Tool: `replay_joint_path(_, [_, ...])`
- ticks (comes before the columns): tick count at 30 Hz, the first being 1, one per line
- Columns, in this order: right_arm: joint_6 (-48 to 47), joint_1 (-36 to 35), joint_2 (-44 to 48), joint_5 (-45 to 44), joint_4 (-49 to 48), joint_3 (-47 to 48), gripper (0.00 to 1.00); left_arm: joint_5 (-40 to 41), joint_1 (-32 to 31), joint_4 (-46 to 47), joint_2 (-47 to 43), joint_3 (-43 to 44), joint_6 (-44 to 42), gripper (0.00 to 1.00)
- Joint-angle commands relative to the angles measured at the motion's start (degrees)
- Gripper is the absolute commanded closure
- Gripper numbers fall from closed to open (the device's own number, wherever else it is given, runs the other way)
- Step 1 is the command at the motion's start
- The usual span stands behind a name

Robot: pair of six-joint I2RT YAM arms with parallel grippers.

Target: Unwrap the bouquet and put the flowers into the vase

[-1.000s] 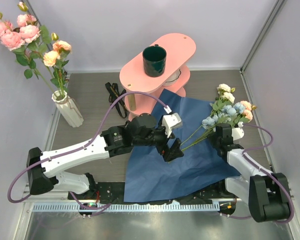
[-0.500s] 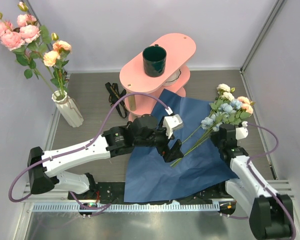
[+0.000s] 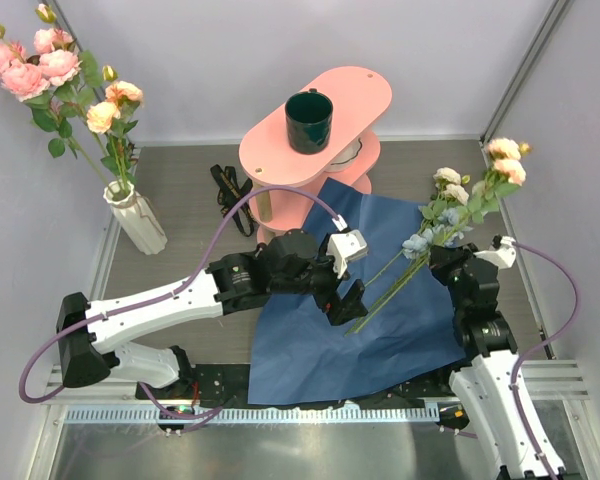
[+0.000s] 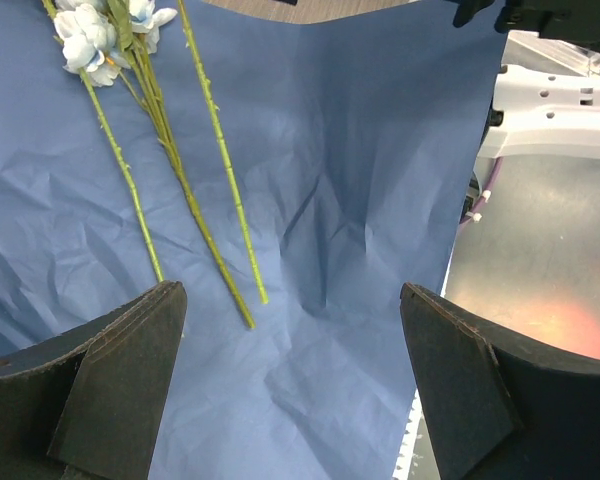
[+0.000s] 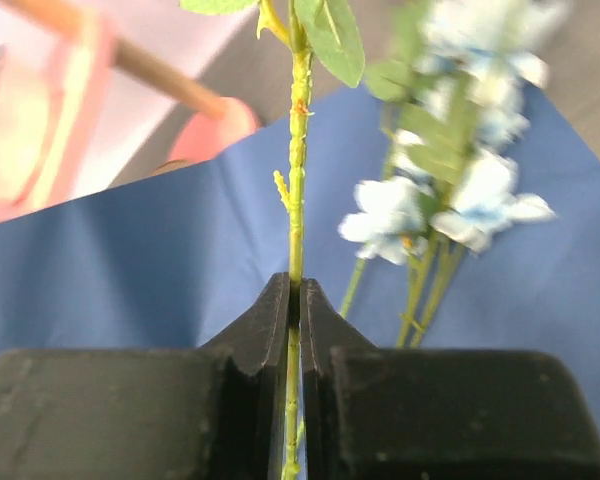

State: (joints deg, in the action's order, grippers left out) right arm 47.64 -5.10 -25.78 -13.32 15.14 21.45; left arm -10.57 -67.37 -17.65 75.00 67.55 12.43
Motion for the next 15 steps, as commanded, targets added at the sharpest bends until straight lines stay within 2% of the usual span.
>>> replay_joint_path(1, [-17.0,0.1,4.5,20.3,-10.8,3.5,0.99,-0.6,-0.3,0.7,-0.8,2.0,-0.9,0.07])
replay_joint_path(4, [-20.7,0.2,5.4,31.6,-11.4,6.0,0.99,-1.3,-0.3,0.9,-1.2,2.1,-1.0,0.08])
replay_joint_path(9, [-16.2,0.1,5.5,48.6,-27.9,3.6,0.99,-4.5,-0.3,2.1,-2.9,1.8,-2.0,0.15])
replay_joint_path(12, [-12.9,0.1,5.2,55.0,-33.4,3.4,0.99,-5.8,-0.2,2.8,-4.8,2.5,-2.2,0.17])
replay_joint_path(15, [-9.0,0.2,5.7,58.7,-38.9,2.5,0.99,-5.8,0.0,4.9,-6.5,3.8,1.8,0.15])
